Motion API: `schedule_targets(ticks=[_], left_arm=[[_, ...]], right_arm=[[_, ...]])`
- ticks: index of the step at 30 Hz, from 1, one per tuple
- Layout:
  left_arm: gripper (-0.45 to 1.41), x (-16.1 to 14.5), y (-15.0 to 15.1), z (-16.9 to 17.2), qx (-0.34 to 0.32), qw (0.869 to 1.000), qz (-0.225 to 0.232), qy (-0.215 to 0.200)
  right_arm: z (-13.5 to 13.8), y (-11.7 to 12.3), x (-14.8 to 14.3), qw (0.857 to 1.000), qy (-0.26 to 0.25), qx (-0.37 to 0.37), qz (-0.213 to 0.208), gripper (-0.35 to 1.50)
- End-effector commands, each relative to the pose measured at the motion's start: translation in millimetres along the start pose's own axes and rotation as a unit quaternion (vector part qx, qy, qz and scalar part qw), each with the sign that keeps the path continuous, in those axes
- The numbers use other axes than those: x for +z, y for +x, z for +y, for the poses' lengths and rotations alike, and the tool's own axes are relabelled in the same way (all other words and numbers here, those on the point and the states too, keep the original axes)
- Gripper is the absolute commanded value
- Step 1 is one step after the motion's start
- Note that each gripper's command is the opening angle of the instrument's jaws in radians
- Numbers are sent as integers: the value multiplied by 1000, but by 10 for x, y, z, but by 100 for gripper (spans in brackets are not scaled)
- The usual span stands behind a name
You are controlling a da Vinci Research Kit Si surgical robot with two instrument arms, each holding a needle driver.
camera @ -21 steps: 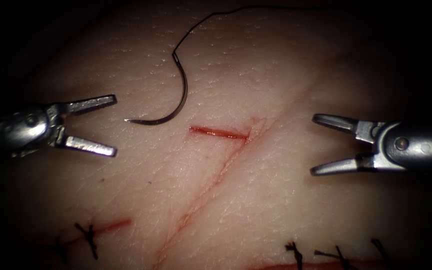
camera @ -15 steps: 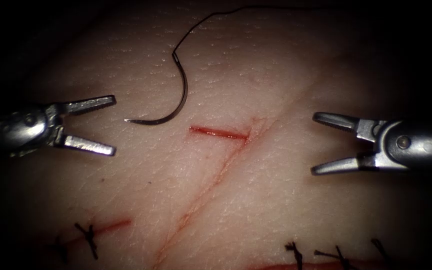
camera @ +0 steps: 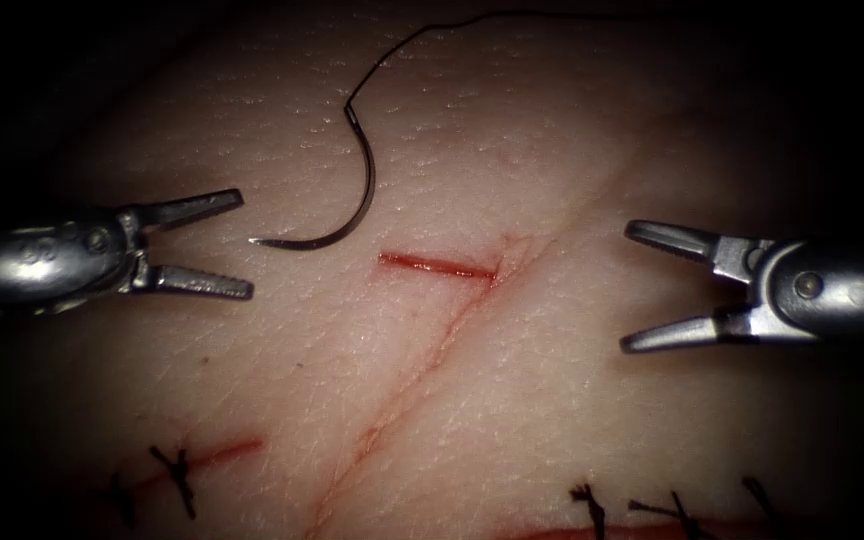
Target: Wound Closure
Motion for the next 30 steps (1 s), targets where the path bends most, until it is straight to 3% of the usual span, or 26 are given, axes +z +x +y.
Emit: schedule_targets(ticks=[1, 10, 18, 30], left_arm=[[55, 11, -4, 1, 0, 1000, -9, 1], [70, 22, -9, -16, -4, 993, -120, -1], [68, 36, -14, -20, -6, 985, -174, -7], [65, 83, -34, -28, -1, 983, -185, -20]], right_arm=[[-4, -2, 13, 1000, -1, 2, 1, 71], [-3, 1, 23, 1000, -8, 10, 1, 101], [-4, 2, 22, 1000, -8, 19, -2, 92], [-3, 0, 22, 1000, -12, 21, -7, 91]])
